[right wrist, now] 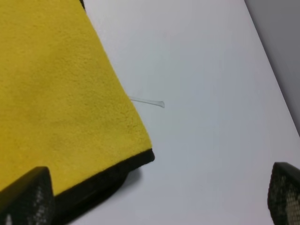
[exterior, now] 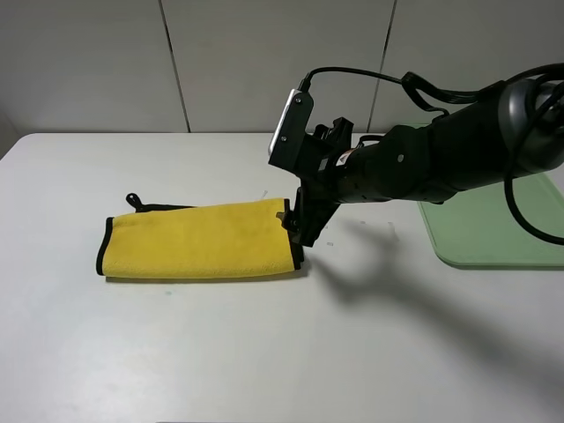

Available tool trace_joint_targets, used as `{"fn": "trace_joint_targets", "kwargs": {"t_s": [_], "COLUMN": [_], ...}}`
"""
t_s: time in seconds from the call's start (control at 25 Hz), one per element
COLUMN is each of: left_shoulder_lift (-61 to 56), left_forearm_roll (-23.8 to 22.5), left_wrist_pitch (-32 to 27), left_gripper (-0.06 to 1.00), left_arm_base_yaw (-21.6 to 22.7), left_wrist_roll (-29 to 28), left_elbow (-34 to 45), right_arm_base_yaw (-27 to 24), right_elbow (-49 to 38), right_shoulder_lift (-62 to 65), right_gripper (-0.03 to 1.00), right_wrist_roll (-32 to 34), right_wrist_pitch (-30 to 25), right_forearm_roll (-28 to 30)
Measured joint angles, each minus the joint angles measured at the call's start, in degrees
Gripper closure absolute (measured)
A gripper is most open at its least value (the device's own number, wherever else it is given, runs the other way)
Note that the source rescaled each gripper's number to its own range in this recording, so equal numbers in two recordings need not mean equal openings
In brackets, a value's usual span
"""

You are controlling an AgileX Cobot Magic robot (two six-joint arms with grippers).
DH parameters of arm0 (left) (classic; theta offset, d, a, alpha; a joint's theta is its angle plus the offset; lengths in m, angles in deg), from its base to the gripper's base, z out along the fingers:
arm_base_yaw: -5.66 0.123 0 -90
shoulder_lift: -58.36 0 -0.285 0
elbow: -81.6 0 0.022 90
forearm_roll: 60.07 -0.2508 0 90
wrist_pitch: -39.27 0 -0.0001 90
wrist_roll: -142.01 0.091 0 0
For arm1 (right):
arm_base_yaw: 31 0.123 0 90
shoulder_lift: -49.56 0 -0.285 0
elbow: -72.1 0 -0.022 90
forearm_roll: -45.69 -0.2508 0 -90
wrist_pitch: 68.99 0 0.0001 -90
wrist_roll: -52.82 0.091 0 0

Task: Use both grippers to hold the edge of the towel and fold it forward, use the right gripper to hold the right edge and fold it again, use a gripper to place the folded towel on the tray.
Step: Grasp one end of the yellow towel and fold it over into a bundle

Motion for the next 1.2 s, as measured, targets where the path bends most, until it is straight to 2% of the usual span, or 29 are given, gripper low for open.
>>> {"fn": "trace_joint_targets", "kwargs": {"t_s": [0.52, 0.6, 0.8, 0.88, 1.04, 1.2], "left_shoulder_lift": [-0.1, -1.3, -9.1, -9.7, -10.0, -10.0], "left_forearm_roll": [0.0, 0.0, 0.0, 0.0, 0.0, 0.0], "left_wrist_pitch": [-0.2, -0.2, -0.3, -0.3, -0.3, -0.4], "left_gripper": [-0.06, -0.06, -0.06, -0.06, -0.06, -0.06], "left_arm_base_yaw": [0.6, 2.7, 12.8, 15.4, 16.4, 16.5], "left_wrist_roll": [0.0, 0.0, 0.0, 0.0, 0.0, 0.0], "left_elbow": [0.1, 0.1, 0.1, 0.1, 0.1, 0.1], "right_arm_base_yaw": [0.0, 0.0, 0.0, 0.0, 0.0, 0.0], "right_elbow": [0.0, 0.0, 0.0, 0.0, 0.0, 0.0], "right_shoulder_lift": [0.0, 0.0, 0.0, 0.0, 0.0, 0.0], "right_gripper": [-0.03, -0.03, -0.03, -0.03, -0.03, -0.03], "right_wrist_roll": [0.2, 0.4, 0.7, 1.3, 4.3, 9.2], "right_wrist_pitch": [0.0, 0.0, 0.0, 0.1, 1.2, 1.5], "right_forearm_roll": [-4.7, -5.4, -7.3, -7.9, -10.6, -16.6]}}
